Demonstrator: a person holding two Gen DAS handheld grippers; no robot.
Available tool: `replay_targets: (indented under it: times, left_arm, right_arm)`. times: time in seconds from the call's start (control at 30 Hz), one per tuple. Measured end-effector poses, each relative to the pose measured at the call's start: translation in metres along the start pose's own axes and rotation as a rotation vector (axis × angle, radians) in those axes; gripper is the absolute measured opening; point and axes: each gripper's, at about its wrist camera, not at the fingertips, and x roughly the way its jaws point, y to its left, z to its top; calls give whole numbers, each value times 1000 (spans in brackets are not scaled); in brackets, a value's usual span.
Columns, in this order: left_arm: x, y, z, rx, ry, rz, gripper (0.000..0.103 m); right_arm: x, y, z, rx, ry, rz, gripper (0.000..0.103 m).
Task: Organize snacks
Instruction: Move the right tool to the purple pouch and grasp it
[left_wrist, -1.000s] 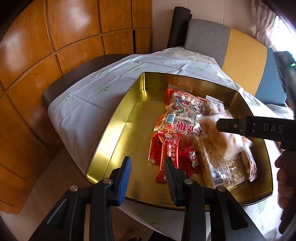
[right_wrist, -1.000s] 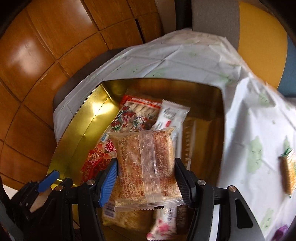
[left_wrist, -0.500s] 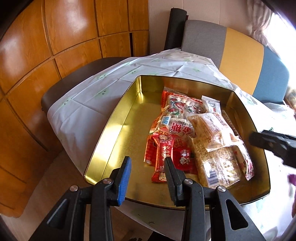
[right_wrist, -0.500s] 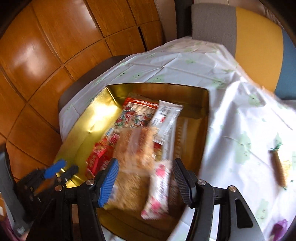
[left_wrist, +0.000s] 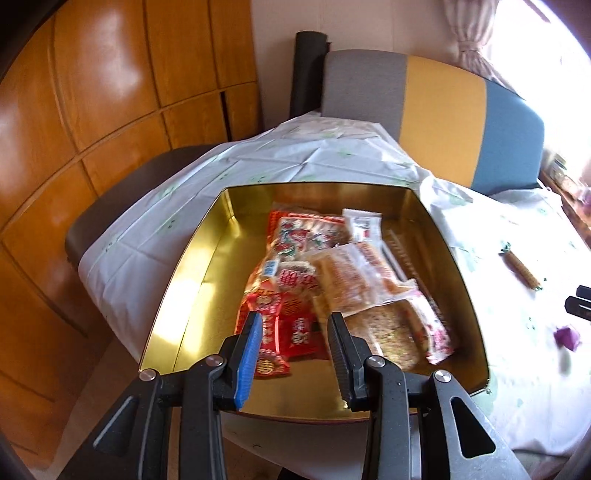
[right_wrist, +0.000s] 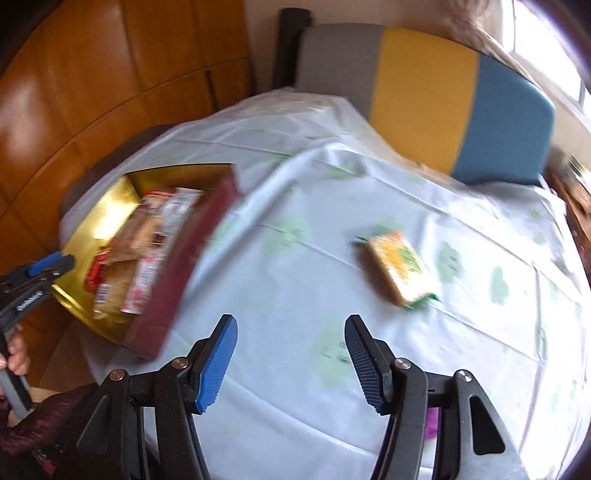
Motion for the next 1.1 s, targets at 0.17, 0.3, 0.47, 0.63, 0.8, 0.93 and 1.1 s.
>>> replay_targets:
  times: [0.17, 0.3, 0.47, 0.63, 0.8, 0.93, 1.1]
  left_arm:
    - [-8, -14, 0, 33, -14, -16, 37]
    - [-8, -24, -2, 62, 0, -25, 37]
    - [-5, -33, -6, 83, 15, -36, 37]
    - [0, -38, -10, 93, 35, -45, 37]
    - [5, -41, -14, 95, 56, -59, 37]
    - [9, -42, -17, 97, 66, -67, 37]
    - [12, -43, -13, 93, 70, -68, 37]
  right_arm:
    - [-5, -58, -23, 95, 20, -93, 62]
    - [2, -104, -41, 251, 51, -152, 62]
    - [14, -148, -54, 451, 164, -227, 62]
    - [11, -156, -57, 508, 160, -211, 62]
    - [11, -160, -56, 520, 167, -220, 62]
    - [12, -163, -57, 529, 162, -223, 62]
    - [3, -180, -62, 620, 135, -233, 62]
